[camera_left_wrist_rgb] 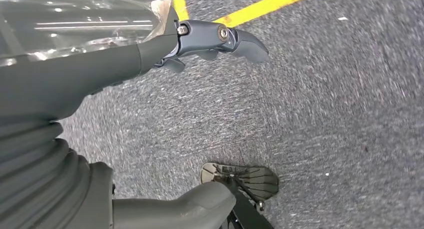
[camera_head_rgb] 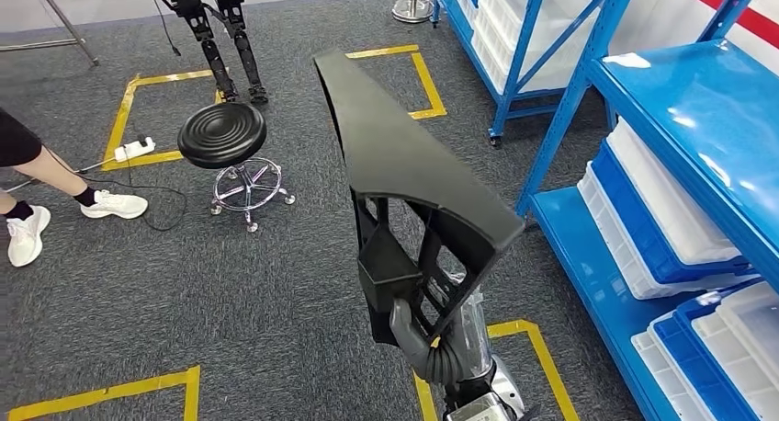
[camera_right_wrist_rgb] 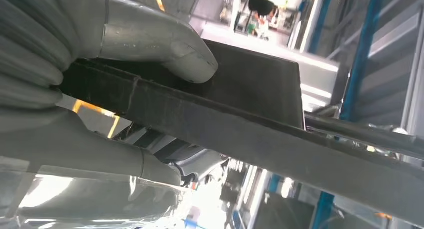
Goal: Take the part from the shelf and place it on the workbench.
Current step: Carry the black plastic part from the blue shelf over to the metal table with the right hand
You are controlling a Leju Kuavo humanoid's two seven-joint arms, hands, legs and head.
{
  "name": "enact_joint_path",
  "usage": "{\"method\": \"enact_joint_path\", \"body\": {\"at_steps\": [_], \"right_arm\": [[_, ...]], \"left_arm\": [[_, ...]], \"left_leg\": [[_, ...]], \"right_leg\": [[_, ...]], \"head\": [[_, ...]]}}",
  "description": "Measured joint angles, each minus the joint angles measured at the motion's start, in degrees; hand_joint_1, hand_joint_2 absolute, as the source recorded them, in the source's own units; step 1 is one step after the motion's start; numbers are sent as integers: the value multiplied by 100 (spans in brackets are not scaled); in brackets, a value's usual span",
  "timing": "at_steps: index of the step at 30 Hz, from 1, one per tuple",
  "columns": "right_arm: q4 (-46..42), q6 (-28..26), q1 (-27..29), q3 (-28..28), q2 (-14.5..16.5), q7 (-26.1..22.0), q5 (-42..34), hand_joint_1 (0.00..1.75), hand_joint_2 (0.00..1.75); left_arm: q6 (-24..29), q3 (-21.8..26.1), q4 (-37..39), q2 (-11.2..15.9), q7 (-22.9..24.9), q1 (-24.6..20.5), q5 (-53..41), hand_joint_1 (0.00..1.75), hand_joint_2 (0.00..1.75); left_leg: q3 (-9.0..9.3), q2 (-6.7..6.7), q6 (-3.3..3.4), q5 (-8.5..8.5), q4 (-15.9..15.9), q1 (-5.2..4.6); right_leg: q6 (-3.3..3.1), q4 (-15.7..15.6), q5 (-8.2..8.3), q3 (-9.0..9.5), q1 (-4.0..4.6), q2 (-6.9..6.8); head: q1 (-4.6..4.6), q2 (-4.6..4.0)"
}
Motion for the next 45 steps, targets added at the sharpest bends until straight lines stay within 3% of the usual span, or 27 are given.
{"method": "enact_joint_path", "body": {"at_steps": [3,5,7,9,10,11,12,14,16,18,20,21,23,25,26,28,29,31,33,34,36,38,40,41,42,43,45], "right_arm": [[-10,45,-7,-4,7,9,28,175,175],[-22,87,-8,-16,15,8,48,175,175],[-37,103,4,-31,23,-1,55,175,175],[-43,104,38,-55,19,-22,58,175,175],[-44,104,60,-69,16,-34,58,175,175],[-45,104,80,-82,15,-45,58,175,175],[-50,104,98,-92,15,-53,59,175,175],[-74,104,134,-103,14,-68,63,175,175],[-101,100,177,-116,8,-81,77,175,175],[-125,93,221,-132,5,-95,98,175,175],[-162,87,256,-151,3,-116,121,175,175],[-180,84,274,-161,1,-127,131,175,175],[-196,82,325,-184,-13,-143,142,175,175],[-198,82,378,-209,-33,-144,143,175,175],[-199,82,389,-220,-40,-144,143,175,175],[-202,81,393,-235,-49,-144,143,175,175],[-204,80,394,-240,-50,-144,144,175,175],[-214,77,403,-248,-53,-149,144,175,175],[-227,70,411,-255,-53,-154,144,175,175],[-231,67,409,-259,-50,-153,143,175,175],[-241,61,410,-269,-43,-153,145,175,175],[-251,60,435,-279,-41,-153,145,175,175],[-255,57,461,-289,-45,-153,144,175,175],[-255,55,466,-291,-45,-154,144,175,175],[-256,53,467,-294,-44,-154,143,175,175],[-259,52,467,-298,-44,-156,143,175,175],[-273,52,467,-307,-44,-169,132,175,175]], "left_arm": [[2,0,-5,35,-14,21,0,0,175],[2,0,-8,49,-40,26,0,0,175],[0,-1,-9,49,-68,19,-18,0,175],[-8,-3,-9,50,-83,18,-68,0,175],[-11,-5,-9,50,-90,22,-90,0,175],[-14,-7,-9,50,-96,26,-103,0,175],[-15,-8,-10,51,-104,28,-105,0,175],[-16,-10,-11,56,-120,23,-105,0,175],[-12,-14,-14,61,-131,15,-108,0,175],[22,-15,-22,66,-136,19,-109,0,175],[78,-15,-31,58,-139,27,-105,0,175],[98,-15,-32,52,-141,23,-104,0,175],[116,-14,-33,44,-144,14,-103,0,175],[117,-14,-34,41,-145,15,-103,0,175],[116,-13,-34,40,-144,18,-103,0,175],[111,-13,-34,30,-143,22,-103,0,175],[108,-13,-34,26,-145,22,-103,0,175],[98,-13,-35,21,-169,28,-102,0,175],[77,-14,-37,25,-209,45,-99,0,175],[66,-14,-37,23,-227,54,-97,0,175],[55,-15,-37,19,-251,55,-96,0,175],[41,-15,-37,15,-266,44,-96,0,175],[18,-15,-37,15,-271,43,-98,0,175],[9,-15,-37,15,-272,45,-99,0,175],[5,-15,-37,16,-272,47,-100,0,175],[4,-15,-38,20,-272,47,-101,0,175],[4,-16,-41,32,-271,35,-101,0,175]], "left_leg": [[-63,-73,-84,4,24,28],[-164,134,-130,-131,231,37],[-465,445,-178,-459,858,45],[-807,563,-205,-696,1514,60],[-861,580,-203,-674,1598,61],[-802,597,-190,-555,1463,60],[-634,639,-163,-371,1131,53],[-240,850,-94,-92,378,1],[-86,963,-40,-46,71,-61],[-61,842,12,-31,13,-73],[39,721,71,24,-115,-43],[89,658,94,52,-170,-18],[106,520,116,62,-187,-6],[106,355,117,58,-183,-5],[109,274,112,55,-177,-3],[113,117,78,36,-146,9],[102,46,45,14,-112,3],[59,-49,-23,-16,-59,-1],[24,-107,-66,-17,-54,19],[12,-73,-86,-38,-34,30],[-136,201,-141,-233,292,47],[-498,510,-195,-586,1035,58],[-797,586,-208,-756,1591,63],[-800,592,-192,-685,1573,60],[-687,610,-158,-525,1336,51],[-474,679,-100,-320,929,24],[-106,900,19,-87,236,-53]], "right_leg": [[-106,-55,49,24,16,-92],[-174,-75,62,37,0,-188],[-238,-81,52,44,19,-297],[-273,-80,33,44,50,-428],[-286,-80,24,46,62,-493],[-296,-80,15,51,72,-555],[-299,-80,5,62,80,-609],[-289,-85,-19,85,108,-700],[-255,-96,-43,104,133,-781],[-208,-122,-68,137,149,-873],[-177,13,-160,124,150,-743],[-182,238,-266,30,149,-598],[-214,957,-543,-328,123,-343],[-180,1403,-640,-608,105,-286],[-131,1314,-549,-598,93,-274],[-12,599,-195,-305,44,-167],[9,244,-49,-155,23,-95],[-38,-93,77,-4,13,-10],[-125,-87,93,7,24,-84],[-154,-94,100,11,20,-123],[-222,-112,102,25,5,-219],[-279,-114,83,30,36,-335],[-310,-112,61,35,72,-465],[-322,-112,50,43,91,-526],[-331,-112,37,58,109,-583],[-338,-115,21,80,127,-638],[-331,-124,-10,122,161,-744]], "head": [[-13,-1],[-43,-1],[-78,-1],[-82,-1],[-83,-2],[-84,-2],[-84,-2],[-81,-1],[-79,-1],[-82,-1],[-72,-1],[-57,-2],[-36,-2],[-24,-2],[-24,-2],[-21,-2],[-16,-2],[-18,-2],[-26,-2],[-28,-2],[-53,-2],[-78,-2],[-77,-2],[-78,-2],[-77,-2],[-78,-2],[-64,-2]]}}
